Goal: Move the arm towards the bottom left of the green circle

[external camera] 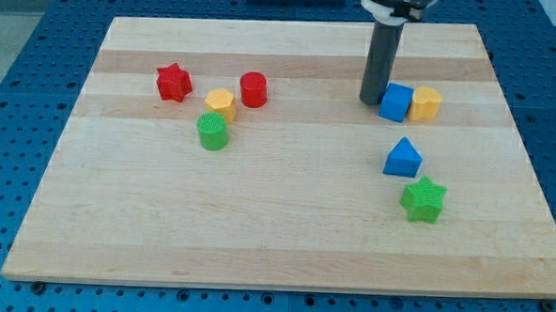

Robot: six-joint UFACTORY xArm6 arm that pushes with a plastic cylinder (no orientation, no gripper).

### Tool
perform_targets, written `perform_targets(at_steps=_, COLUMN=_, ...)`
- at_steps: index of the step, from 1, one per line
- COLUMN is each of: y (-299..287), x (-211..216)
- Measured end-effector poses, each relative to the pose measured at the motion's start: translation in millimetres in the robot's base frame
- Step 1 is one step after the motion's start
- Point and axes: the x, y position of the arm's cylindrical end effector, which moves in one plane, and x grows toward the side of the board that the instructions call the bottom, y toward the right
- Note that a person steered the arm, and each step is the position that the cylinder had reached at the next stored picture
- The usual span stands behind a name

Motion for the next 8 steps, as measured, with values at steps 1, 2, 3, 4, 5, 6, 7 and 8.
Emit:
perform_targets(at_steps=1, y=0.0, x=6.0)
perform_targets(at_steps=2, y=-12.5, x=18.1)
perform_targets(at_steps=3, y=-21.4, x=39.0)
perform_targets(at_steps=4, y=-21.4, x=66.3)
perform_targets(at_steps=5, y=-25.2, x=85.8)
perform_targets(at_steps=6, y=-68.6, x=90.7)
perform_targets(at_steps=7, y=-128.4, x=91.0)
perform_targets(at_steps=8, y=-195.8, x=92.7)
